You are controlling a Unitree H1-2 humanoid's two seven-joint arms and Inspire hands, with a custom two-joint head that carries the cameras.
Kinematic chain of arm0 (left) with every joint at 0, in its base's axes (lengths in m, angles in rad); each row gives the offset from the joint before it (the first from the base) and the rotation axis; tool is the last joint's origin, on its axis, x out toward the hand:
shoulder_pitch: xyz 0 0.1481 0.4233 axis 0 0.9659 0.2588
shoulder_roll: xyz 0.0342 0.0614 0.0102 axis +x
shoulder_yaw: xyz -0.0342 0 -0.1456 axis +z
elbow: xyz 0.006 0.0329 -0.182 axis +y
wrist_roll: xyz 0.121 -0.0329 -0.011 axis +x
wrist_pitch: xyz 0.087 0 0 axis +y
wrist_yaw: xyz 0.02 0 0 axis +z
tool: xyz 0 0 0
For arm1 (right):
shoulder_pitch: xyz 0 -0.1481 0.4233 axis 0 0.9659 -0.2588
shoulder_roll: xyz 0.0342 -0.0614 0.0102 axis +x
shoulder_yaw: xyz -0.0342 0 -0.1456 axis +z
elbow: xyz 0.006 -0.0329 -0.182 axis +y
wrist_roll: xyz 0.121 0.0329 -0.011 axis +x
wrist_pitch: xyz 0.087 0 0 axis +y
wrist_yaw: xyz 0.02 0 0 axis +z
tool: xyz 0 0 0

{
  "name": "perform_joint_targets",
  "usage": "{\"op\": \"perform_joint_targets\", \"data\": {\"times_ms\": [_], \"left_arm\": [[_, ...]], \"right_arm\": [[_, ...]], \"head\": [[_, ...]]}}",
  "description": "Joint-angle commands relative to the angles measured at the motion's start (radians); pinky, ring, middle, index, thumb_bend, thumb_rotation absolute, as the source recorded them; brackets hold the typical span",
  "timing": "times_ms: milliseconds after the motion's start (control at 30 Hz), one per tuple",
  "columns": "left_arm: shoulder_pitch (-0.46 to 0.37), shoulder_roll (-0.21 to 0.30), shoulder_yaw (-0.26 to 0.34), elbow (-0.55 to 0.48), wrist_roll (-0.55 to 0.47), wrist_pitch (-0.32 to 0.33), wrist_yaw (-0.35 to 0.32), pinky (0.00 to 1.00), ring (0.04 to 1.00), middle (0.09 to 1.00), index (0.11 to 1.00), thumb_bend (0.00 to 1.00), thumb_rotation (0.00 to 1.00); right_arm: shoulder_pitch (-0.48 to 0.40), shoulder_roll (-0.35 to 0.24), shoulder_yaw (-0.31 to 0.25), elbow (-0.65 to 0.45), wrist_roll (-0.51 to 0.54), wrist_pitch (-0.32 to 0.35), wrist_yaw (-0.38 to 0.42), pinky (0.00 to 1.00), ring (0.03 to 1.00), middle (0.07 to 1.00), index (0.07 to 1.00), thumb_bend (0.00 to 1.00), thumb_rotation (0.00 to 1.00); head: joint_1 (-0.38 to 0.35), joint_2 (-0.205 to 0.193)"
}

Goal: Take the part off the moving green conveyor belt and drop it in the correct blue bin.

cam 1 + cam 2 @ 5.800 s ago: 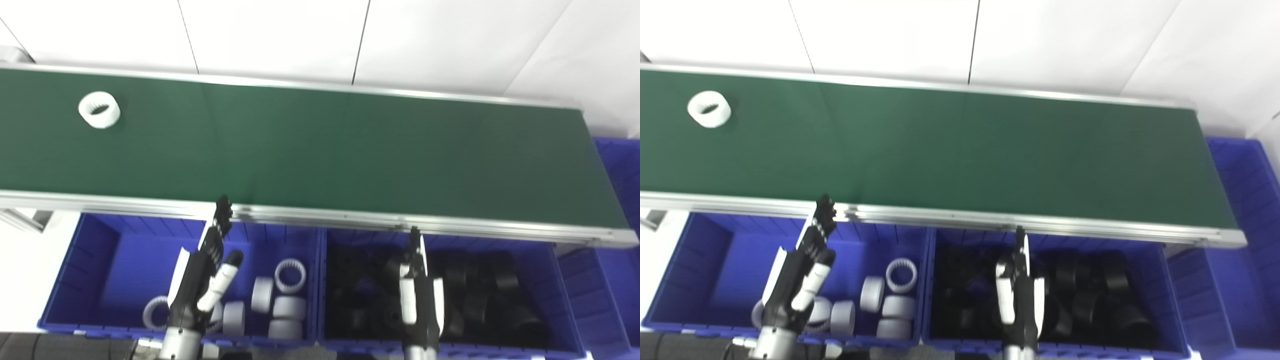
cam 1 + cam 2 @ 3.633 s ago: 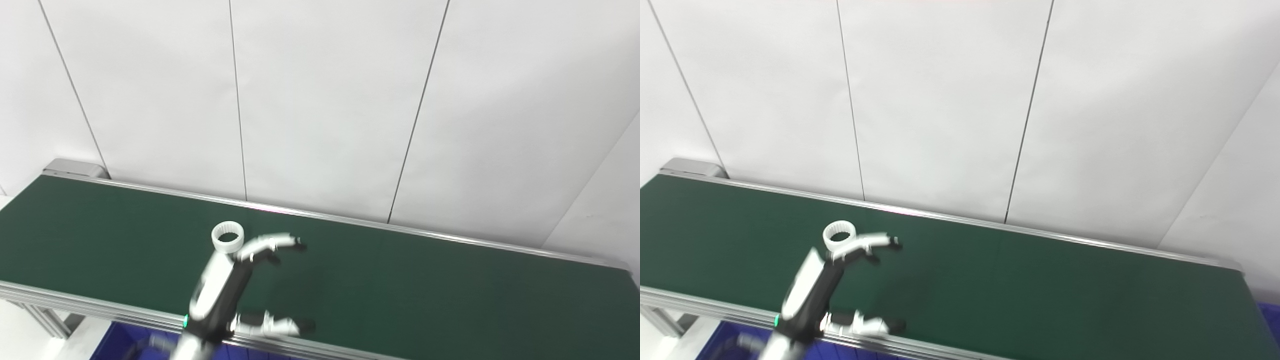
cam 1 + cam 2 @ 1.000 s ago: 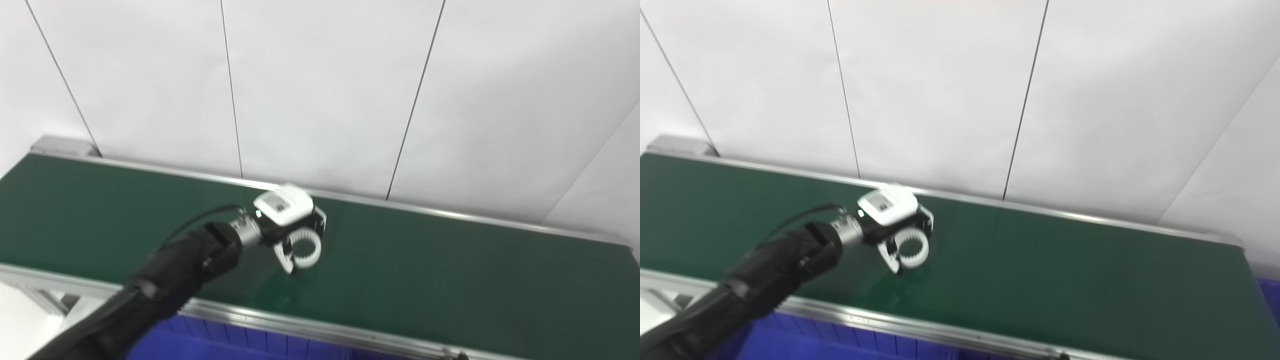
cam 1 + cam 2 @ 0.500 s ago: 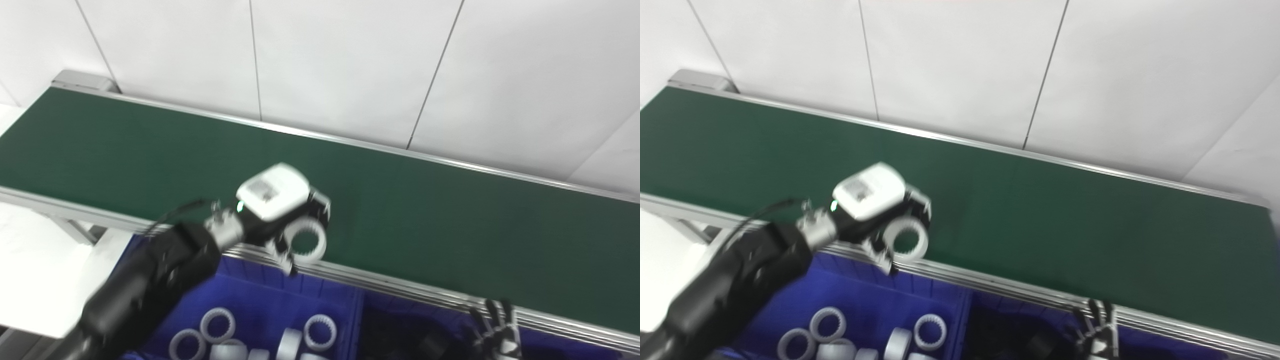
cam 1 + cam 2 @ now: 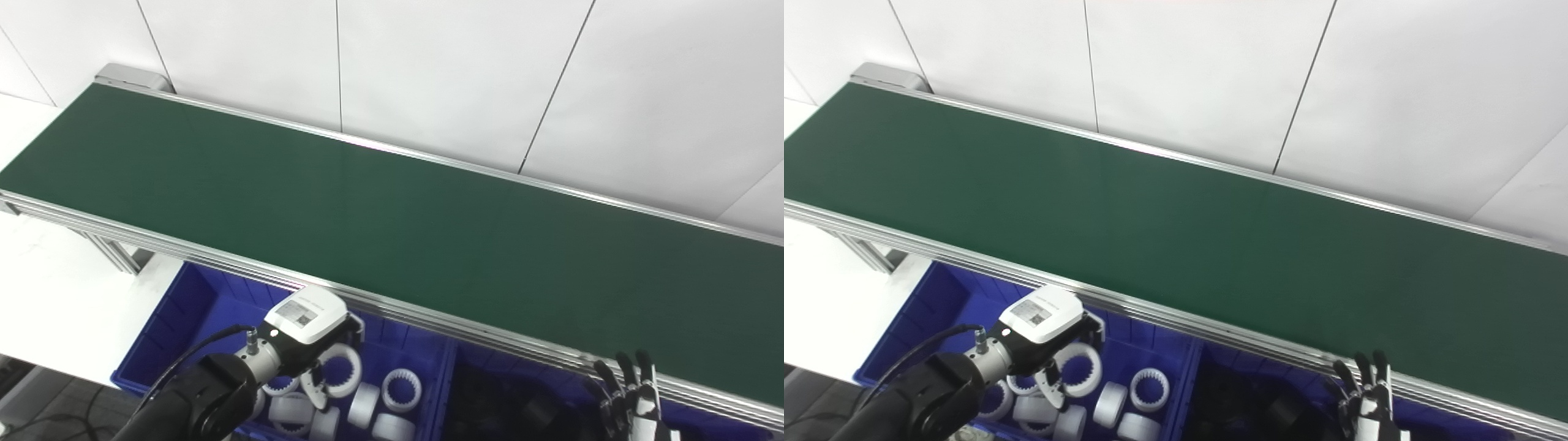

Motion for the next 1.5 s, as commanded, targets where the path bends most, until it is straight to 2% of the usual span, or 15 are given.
{"op": "perform_joint_targets", "data": {"times_ms": [0,33,133,167,233,333,400,467,567,800,933,1000,1133,1267,1467], "left_arm": [[-0.045,-0.014,-0.005,0.002,0.049,-0.011,0.073,0.34,0.275,0.472,0.484,0.53,0.00],[-0.047,-0.017,-0.007,0.011,0.068,-0.002,0.081,0.33,0.274,0.472,0.484,0.53,0.00],[-0.050,-0.026,-0.006,0.023,0.108,0.028,0.065,0.45,0.432,0.452,0.523,0.52,0.00],[-0.049,-0.027,-0.006,0.021,0.125,0.039,0.048,0.63,0.642,0.673,0.695,0.73,0.25],[-0.040,-0.027,-0.010,0.020,0.170,0.062,0.038,0.83,0.846,0.873,0.851,0.86,0.49],[-0.029,-0.035,-0.016,0.011,0.231,0.088,0.031,0.98,0.980,0.986,0.965,0.93,0.68],[-0.027,-0.043,-0.018,0.010,0.246,0.097,0.021,0.99,0.995,0.997,0.991,0.96,0.75],[-0.032,-0.054,-0.018,0.016,0.244,0.100,0.017,1.00,1.000,1.000,1.000,1.00,0.90],[-0.038,-0.074,-0.009,0.025,0.199,0.089,0.046,1.00,1.000,1.000,1.000,1.00,0.98],[-0.003,-0.144,0.001,-0.042,0.082,0.088,0.043,1.00,1.000,1.000,1.000,1.00,1.00],[0.035,-0.201,0.011,-0.095,0.016,0.088,0.074,1.00,1.000,1.000,1.000,1.00,1.00],[0.064,-0.240,0.028,-0.115,-0.059,0.082,0.102,1.00,1.000,1.000,1.000,1.00,1.00],[0.105,-0.338,0.121,-0.103,-0.460,-0.017,0.176,1.00,1.000,1.000,1.000,0.86,0.95],[0.078,-0.397,0.173,-0.041,-0.870,-0.126,0.119,1.00,1.000,1.000,1.000,0.85,0.88],[0.043,-0.471,0.182,-0.009,-1.099,-0.104,0.071,1.00,1.000,1.000,1.000,0.93,0.86]], "right_arm": [[-0.011,0.003,-0.002,-0.011,-0.008,-0.014,0.014,0.81,0.888,0.954,1.000,0.79,0.86],[-0.014,0.004,-0.002,-0.009,-0.010,-0.015,0.014,0.81,0.888,0.954,1.000,0.79,0.86],[-0.029,0.006,-0.001,0.002,-0.011,-0.022,0.017,0.82,0.892,0.959,1.000,0.80,0.86],[-0.033,0.005,-0.002,0.006,-0.012,-0.024,0.018,0.82,0.892,0.962,1.000,0.80,0.87],[-0.043,0.004,-0.001,0.012,-0.011,-0.031,0.023,0.82,0.887,0.962,1.000,0.80,0.86],[-0.061,-0.001,-0.003,0.020,-0.009,-0.032,0.026,0.82,0.883,0.963,1.000,0.81,0.87],[-0.072,-0.005,-0.006,0.020,-0.007,-0.020,0.026,0.82,0.880,0.961,1.000,0.82,0.87],[-0.087,-0.013,-0.011,0.024,0.000,-0.008,0.027,0.82,0.883,0.961,1.000,0.83,0.87],[-0.114,-0.031,-0.018,0.046,0.018,-0.011,0.040,0.82,0.884,0.963,1.000,0.83,0.87],[-0.158,-0.060,-0.048,0.076,0.041,-0.034,0.055,0.83,0.887,0.978,0.988,0.84,0.85],[-0.181,-0.067,-0.067,0.060,0.031,-0.009,0.047,0.82,0.883,0.989,0.986,0.88,0.85],[-0.191,-0.068,-0.070,0.051,0.023,0.006,0.044,0.82,0.882,0.988,0.985,0.87,0.85],[-0.217,-0.057,-0.064,0.039,-0.014,0.014,0.029,0.82,0.880,0.970,0.990,0.87,0.83],[-0.247,-0.043,-0.046,0.046,-0.077,-0.011,0.016,0.81,0.867,0.961,0.989,0.85,0.84],[-0.282,-0.015,-0.038,0.060,-0.197,-0.027,-0.044,0.82,0.876,0.953,0.966,0.82,0.89]], "head": [[-0.001,-0.003],[-0.002,-0.003],[-0.004,-0.007],[-0.004,-0.007],[-0.005,-0.008],[-0.005,-0.009],[-0.004,-0.009],[-0.007,-0.009],[-0.017,-0.007],[-0.054,-0.003],[-0.102,0.009],[-0.139,0.014],[-0.202,0.011],[-0.291,-0.011],[-0.439,-0.060]]}}
